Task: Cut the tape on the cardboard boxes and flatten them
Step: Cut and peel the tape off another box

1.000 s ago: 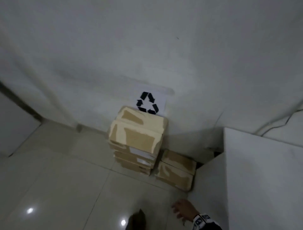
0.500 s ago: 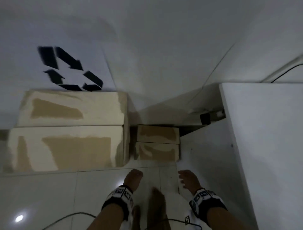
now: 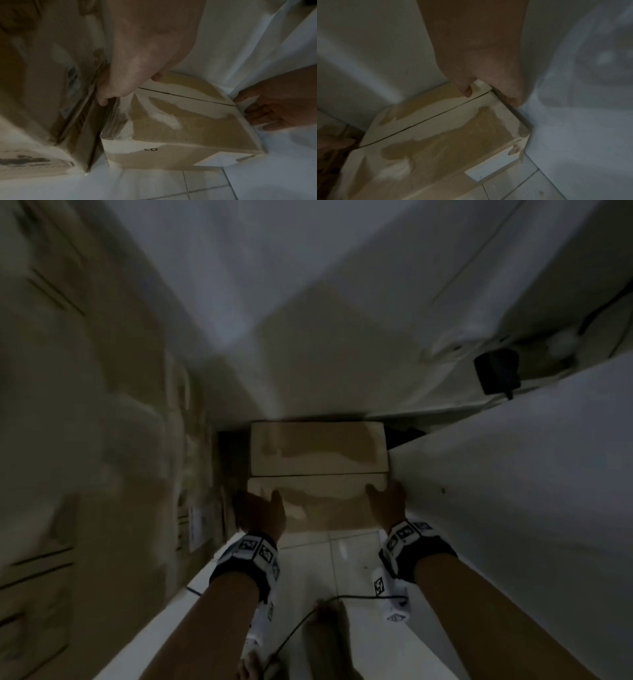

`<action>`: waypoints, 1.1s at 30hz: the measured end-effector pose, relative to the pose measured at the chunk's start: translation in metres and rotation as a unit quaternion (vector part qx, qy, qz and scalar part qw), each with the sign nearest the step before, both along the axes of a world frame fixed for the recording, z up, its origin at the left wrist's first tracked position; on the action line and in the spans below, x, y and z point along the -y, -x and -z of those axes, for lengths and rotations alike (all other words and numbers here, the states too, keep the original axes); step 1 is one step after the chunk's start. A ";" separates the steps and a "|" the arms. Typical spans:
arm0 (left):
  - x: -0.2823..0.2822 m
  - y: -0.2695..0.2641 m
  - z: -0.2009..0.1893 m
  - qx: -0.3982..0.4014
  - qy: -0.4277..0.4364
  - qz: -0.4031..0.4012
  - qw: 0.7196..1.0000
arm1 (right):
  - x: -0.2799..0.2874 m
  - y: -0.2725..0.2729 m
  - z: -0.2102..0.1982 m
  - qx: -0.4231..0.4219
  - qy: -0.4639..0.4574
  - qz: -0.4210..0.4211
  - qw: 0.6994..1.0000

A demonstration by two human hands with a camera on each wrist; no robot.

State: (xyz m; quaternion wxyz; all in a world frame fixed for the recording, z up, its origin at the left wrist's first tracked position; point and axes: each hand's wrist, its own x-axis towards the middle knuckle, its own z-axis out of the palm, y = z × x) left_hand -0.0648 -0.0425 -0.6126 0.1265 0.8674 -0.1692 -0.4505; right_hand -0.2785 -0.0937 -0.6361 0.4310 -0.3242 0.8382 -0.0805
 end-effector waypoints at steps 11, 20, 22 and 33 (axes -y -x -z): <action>-0.008 -0.015 0.065 -0.046 0.070 -0.083 0.993 | -0.016 0.013 0.039 0.062 0.116 0.056 0.990; -0.164 -0.002 -0.044 -0.161 -0.045 -0.124 0.978 | -0.164 0.021 -0.097 -0.015 -0.012 0.091 0.996; -0.190 -0.004 -0.083 -0.175 -0.049 -0.115 0.977 | -0.186 0.021 -0.150 -0.038 -0.031 0.076 0.996; -0.245 -0.054 -0.340 -0.171 0.026 -0.041 0.984 | -0.241 -0.002 -0.405 -0.094 -0.053 -0.002 0.994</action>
